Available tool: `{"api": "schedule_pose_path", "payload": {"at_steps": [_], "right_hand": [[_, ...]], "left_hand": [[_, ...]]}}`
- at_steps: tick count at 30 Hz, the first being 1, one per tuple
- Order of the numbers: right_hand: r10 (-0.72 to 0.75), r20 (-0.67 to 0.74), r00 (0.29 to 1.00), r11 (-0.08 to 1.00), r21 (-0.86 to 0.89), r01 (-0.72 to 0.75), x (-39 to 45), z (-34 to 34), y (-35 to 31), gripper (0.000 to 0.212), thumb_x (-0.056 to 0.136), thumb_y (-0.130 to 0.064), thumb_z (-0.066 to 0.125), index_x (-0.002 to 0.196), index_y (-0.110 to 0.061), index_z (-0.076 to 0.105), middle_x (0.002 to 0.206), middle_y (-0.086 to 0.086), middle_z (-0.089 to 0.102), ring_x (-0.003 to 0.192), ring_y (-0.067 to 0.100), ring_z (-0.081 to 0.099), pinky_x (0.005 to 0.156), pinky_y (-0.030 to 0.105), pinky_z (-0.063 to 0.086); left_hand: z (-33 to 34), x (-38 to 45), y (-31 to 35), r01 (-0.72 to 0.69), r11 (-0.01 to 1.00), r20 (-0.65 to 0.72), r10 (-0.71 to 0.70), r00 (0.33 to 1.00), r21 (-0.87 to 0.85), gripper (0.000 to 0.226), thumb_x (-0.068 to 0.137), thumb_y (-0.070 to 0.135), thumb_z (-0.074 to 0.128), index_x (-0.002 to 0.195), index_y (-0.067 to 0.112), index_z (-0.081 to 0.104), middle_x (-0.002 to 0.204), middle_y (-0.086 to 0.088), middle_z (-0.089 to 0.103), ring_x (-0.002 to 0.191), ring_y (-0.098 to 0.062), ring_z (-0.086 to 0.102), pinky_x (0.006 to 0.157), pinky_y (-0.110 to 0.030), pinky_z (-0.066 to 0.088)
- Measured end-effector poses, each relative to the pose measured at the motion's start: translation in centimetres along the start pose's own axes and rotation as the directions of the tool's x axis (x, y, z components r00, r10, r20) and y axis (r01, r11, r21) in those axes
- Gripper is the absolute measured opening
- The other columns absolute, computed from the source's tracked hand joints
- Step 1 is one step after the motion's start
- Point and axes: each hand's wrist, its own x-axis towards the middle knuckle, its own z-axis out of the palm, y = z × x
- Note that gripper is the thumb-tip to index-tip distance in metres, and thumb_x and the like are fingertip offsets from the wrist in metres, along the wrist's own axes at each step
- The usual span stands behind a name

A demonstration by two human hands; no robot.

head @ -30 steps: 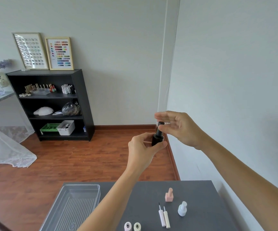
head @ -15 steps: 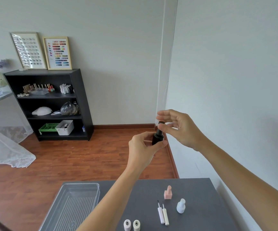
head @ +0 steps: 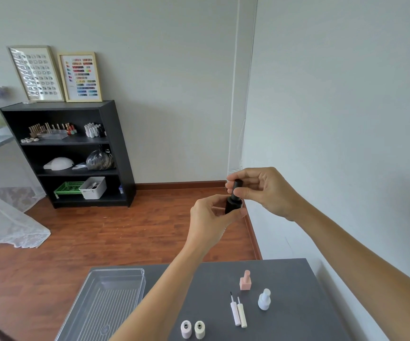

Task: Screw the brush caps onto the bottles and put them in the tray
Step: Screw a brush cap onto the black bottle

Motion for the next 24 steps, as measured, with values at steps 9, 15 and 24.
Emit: {"api": "schedule_pose_path", "payload": {"at_steps": [9,15,24], "right_hand": [[-0.021,-0.193,0.981,0.988,-0.154,-0.01,-0.7,1.3,1.3,0.018,0.082,-0.009,0.076,0.1,-0.013,0.075,0.086,-0.004,0.078,0.086,0.008,0.075,0.089,0.024,0.055],[0.027,-0.26,0.965,0.984,-0.162,-0.071,-1.7,2.3,3.1,0.018,0.081,-0.01,0.077,0.099,-0.014,0.075,0.085,-0.006,0.078,0.08,0.002,0.073,0.084,0.013,0.052],[0.2,-0.201,0.959,0.951,-0.197,-0.239,-5.1,4.2,10.6,0.013,0.081,-0.011,0.076,0.091,-0.018,0.072,0.085,-0.01,0.077,0.087,-0.001,0.07,0.084,0.005,0.046]], "left_hand": [[1.0,0.1,-1.4,-0.002,0.999,-0.041,0.004,0.999,0.034,0.019,0.074,0.031,0.085,0.092,0.031,0.077,0.072,0.018,0.075,0.052,0.004,0.059,0.05,-0.007,0.04],[1.9,-0.3,-3.4,0.018,0.999,-0.047,-0.016,0.999,0.047,0.018,0.073,0.029,0.085,0.088,0.034,0.076,0.079,0.015,0.077,0.066,0.001,0.069,0.063,-0.01,0.051],[1.1,-2.1,-10.5,0.187,0.952,0.183,-0.235,0.955,0.243,0.061,0.075,0.035,0.085,0.13,0.032,0.061,0.112,0.014,0.07,0.105,0.005,0.061,0.071,-0.013,0.045]]}}
